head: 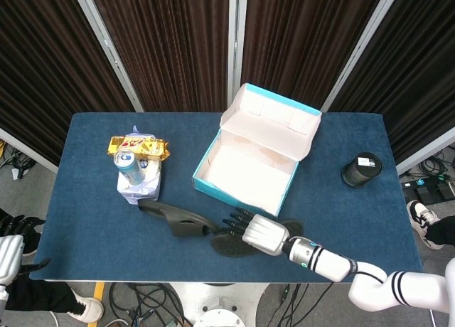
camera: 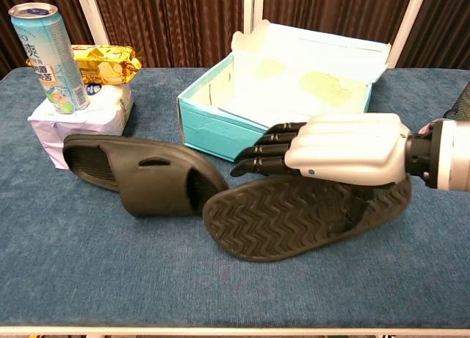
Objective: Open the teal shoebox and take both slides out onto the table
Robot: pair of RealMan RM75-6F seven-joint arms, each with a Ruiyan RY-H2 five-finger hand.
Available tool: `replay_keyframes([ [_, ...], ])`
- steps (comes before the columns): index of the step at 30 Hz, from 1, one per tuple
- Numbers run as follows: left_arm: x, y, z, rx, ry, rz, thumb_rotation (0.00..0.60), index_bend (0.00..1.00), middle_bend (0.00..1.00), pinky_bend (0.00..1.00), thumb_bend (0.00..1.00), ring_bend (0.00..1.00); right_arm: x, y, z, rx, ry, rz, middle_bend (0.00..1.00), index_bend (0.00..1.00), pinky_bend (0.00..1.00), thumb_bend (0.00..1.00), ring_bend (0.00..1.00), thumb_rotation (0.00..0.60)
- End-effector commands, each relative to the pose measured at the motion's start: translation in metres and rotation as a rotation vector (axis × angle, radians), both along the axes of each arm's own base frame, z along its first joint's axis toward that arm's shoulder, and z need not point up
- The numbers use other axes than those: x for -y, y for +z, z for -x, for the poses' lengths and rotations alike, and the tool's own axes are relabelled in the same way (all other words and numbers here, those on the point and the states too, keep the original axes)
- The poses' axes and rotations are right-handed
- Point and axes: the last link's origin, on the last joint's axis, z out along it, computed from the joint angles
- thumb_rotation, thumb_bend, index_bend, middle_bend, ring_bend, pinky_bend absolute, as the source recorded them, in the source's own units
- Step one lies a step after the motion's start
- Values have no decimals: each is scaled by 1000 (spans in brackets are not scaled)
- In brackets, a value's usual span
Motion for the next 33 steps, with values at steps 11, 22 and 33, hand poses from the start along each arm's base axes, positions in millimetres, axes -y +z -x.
replay_keyframes([
  [11, -3, 0, 1, 6, -20, -16, 600, 234, 180, 58, 0, 93, 3, 64, 10, 248, -140, 162, 2, 0, 0, 4, 0, 600],
  [22, -16, -4, -6, -27, -111, -101, 600, 234, 180, 57, 0, 93, -33, 160, 148, 360, -641, 550, 104, 43, 0, 94, 17, 600],
  [33, -16, -12, -18, -79, -144, -148, 600, 234, 180, 55, 0, 93, -69, 182, 186, 494, -729, 649, 0, 0, 0, 101, 0, 600],
])
